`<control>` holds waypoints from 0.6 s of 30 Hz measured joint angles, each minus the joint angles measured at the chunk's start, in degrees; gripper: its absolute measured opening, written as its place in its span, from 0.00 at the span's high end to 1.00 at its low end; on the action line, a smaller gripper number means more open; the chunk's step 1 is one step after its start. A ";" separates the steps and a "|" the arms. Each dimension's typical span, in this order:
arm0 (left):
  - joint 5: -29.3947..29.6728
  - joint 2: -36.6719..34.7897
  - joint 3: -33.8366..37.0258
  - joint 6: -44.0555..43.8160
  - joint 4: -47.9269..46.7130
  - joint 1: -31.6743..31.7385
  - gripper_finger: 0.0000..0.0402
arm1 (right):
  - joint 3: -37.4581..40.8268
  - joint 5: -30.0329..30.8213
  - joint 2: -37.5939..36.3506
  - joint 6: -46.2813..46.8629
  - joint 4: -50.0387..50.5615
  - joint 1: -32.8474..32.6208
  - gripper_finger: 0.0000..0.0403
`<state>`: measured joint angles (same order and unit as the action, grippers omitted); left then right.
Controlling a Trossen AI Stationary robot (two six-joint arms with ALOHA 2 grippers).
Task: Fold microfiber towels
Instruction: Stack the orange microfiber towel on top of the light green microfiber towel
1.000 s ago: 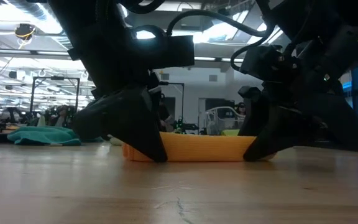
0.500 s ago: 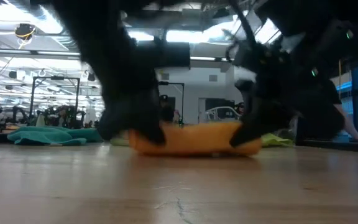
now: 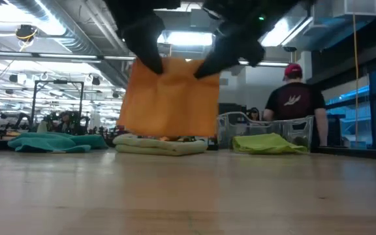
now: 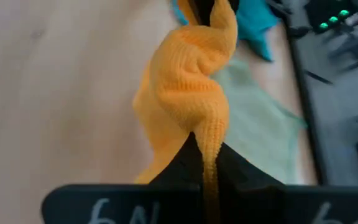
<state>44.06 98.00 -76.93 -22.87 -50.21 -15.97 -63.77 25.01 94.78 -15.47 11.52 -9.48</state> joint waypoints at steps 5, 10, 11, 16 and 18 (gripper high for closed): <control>0.02 -4.39 -0.06 2.51 -5.08 4.53 1.00 | -5.97 -1.71 0.00 -5.95 3.31 5.83 0.98; -0.05 -7.75 -0.12 2.81 -8.35 9.44 1.00 | -9.36 -8.66 0.00 -10.37 2.24 12.33 0.98; -0.24 -8.11 -0.12 2.84 -8.43 10.39 1.00 | -9.43 -10.29 0.00 -10.53 1.07 13.67 0.98; -1.68 -8.16 -0.14 4.01 -8.31 14.11 1.00 | -9.49 -14.62 1.42 -12.90 -2.48 19.10 0.98; -2.81 -8.02 -0.14 4.00 -8.27 15.54 1.00 | -9.49 -14.75 3.40 -14.09 -4.86 20.85 0.98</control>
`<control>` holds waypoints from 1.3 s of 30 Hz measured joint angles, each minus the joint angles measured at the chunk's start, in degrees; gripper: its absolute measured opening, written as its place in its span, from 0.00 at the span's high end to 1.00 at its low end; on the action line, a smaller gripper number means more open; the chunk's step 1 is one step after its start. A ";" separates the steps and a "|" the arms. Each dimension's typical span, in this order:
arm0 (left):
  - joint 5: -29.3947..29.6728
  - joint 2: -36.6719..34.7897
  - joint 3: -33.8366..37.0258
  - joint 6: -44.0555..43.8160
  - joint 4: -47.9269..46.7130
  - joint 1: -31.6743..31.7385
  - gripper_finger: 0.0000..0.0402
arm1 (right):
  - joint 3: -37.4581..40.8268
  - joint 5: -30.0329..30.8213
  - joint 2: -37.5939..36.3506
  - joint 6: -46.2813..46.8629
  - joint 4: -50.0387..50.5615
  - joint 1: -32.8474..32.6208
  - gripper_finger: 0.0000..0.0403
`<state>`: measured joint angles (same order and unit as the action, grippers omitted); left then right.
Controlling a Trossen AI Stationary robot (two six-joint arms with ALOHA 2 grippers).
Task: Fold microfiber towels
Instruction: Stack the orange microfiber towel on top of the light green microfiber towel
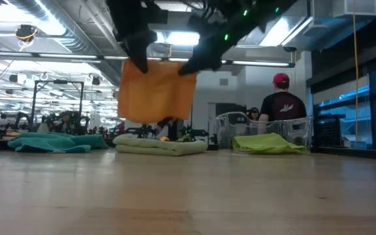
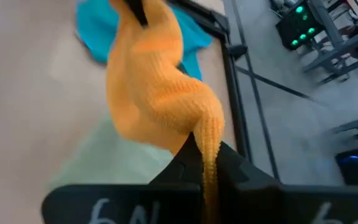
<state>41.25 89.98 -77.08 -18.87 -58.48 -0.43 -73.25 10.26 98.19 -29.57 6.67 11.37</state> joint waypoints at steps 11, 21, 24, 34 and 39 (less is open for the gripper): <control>-3.14 0.08 0.11 0.04 0.04 7.12 1.00 | 0.02 -6.77 8.50 -11.42 -15.72 7.02 0.98; -4.30 1.28 0.50 1.57 2.31 12.38 1.00 | 0.01 -12.42 14.36 -19.08 -22.98 11.44 0.98; -4.79 2.59 0.42 1.55 3.28 12.44 1.00 | 0.04 -13.43 15.71 -21.02 -24.78 12.21 0.98; -3.59 6.34 0.42 1.66 6.97 12.56 1.00 | -0.56 -18.16 15.91 -23.53 -30.51 14.78 0.98; -2.96 6.53 0.42 1.62 7.29 13.43 1.00 | -4.79 -19.50 18.99 -23.52 -27.66 15.15 0.98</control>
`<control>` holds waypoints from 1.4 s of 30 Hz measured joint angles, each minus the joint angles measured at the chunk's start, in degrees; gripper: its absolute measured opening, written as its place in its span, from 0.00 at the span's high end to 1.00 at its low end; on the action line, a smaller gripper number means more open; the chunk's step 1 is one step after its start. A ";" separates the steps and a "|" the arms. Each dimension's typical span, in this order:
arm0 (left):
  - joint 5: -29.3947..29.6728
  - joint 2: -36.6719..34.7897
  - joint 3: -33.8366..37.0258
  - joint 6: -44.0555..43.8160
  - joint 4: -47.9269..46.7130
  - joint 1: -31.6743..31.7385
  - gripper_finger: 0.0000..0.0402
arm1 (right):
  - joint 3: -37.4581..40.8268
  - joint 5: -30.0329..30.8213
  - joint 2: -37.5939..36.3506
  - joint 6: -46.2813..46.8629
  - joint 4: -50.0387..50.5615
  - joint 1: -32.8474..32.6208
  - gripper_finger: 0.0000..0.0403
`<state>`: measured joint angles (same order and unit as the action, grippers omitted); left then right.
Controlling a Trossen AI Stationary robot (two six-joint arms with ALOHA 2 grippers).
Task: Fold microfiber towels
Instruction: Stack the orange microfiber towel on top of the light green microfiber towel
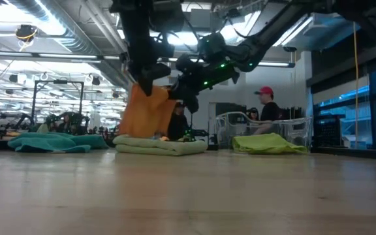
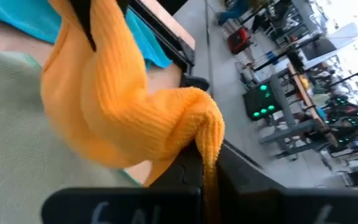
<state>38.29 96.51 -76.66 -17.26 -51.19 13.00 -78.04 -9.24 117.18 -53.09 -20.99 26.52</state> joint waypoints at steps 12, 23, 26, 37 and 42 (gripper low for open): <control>-3.00 0.00 0.00 0.00 -0.21 1.31 1.00 | -10.06 1.93 5.61 0.43 16.39 0.80 0.98; -8.02 2.63 0.00 -0.05 2.78 0.96 1.00 | -10.01 2.08 4.44 0.25 28.97 1.40 0.97; -9.87 4.45 0.00 -0.02 5.62 0.74 1.00 | -9.99 2.58 4.36 0.32 32.71 1.39 0.96; -12.14 4.80 -0.01 -1.85 8.48 0.52 0.85 | -9.94 8.53 0.43 3.63 42.82 1.40 0.76; -13.46 3.81 -0.05 -3.78 8.68 0.82 0.78 | -9.94 8.51 -3.93 4.86 48.33 1.40 0.68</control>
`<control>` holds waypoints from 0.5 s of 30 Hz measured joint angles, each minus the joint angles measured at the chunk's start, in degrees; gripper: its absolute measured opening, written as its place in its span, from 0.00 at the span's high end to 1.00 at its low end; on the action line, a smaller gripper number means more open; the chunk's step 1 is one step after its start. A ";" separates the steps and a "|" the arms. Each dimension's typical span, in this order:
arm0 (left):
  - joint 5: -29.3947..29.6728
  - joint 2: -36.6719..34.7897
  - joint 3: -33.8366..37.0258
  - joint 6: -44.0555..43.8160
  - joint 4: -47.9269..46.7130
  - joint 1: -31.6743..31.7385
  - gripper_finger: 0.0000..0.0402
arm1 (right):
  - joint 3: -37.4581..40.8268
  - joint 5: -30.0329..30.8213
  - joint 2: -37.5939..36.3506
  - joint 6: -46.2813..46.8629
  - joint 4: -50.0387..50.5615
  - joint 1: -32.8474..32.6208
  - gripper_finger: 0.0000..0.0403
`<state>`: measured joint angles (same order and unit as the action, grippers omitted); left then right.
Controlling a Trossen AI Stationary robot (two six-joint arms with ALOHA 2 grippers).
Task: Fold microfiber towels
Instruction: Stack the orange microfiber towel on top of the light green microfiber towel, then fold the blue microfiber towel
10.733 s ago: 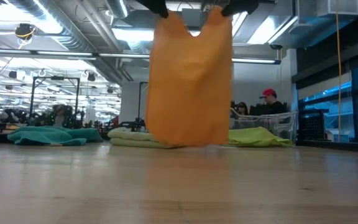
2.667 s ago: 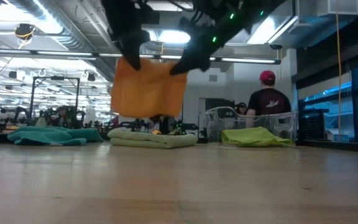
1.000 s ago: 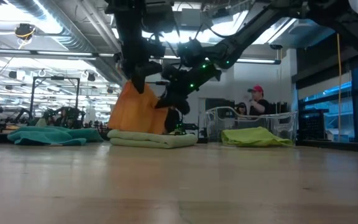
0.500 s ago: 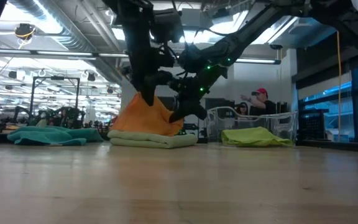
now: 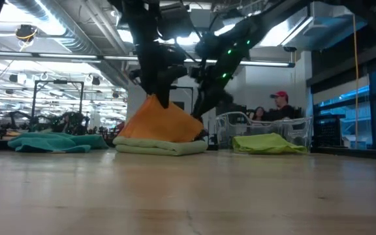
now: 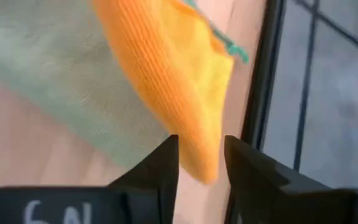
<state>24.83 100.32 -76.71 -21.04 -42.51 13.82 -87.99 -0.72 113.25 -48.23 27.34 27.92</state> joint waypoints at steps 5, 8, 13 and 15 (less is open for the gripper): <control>-6.38 -0.75 -0.02 -1.09 1.42 -1.01 0.75 | 0.00 -0.05 -5.06 0.16 8.58 0.00 0.64; -6.44 -0.75 -0.02 -1.07 2.63 -2.05 0.75 | 0.00 -0.08 -8.06 1.77 12.71 0.00 0.64; -6.35 -1.12 -0.02 -0.91 4.52 -3.48 0.75 | 0.00 1.19 -13.67 5.77 20.02 0.00 0.64; -6.32 -2.22 -0.10 -0.90 4.26 -4.25 0.75 | 0.00 1.15 -16.44 6.90 23.60 0.00 0.64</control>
<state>18.50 98.10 -76.81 -21.94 -38.25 9.57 -87.99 0.43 96.81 -41.32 50.94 27.92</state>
